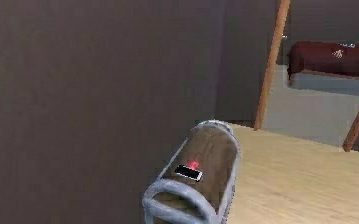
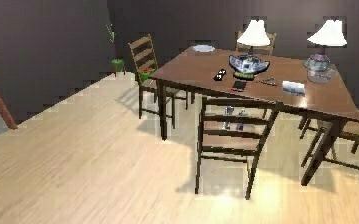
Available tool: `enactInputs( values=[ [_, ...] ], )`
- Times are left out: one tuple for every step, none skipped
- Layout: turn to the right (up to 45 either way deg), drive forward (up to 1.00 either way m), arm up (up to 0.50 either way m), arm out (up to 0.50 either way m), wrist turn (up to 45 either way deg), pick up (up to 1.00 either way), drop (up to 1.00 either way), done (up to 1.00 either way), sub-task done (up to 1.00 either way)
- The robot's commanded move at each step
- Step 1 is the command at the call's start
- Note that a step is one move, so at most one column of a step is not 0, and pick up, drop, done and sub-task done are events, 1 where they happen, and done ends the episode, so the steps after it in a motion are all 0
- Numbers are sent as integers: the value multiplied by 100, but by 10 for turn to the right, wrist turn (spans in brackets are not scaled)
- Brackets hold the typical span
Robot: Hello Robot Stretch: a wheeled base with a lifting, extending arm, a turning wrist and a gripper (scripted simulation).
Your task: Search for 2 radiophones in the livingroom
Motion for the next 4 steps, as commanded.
enactInputs(
  values=[
    [0, 0, 0, 0, 0, 0, 0, 0, 100],
    [450, 0, 0, 0, 0, 0, 0, 0, 0],
    [450, 0, 0, 0, 0, 0, 0, 0, 0],
    [240, 0, 0, 0, 0, 0, 0, 0, 0]
  ],
)
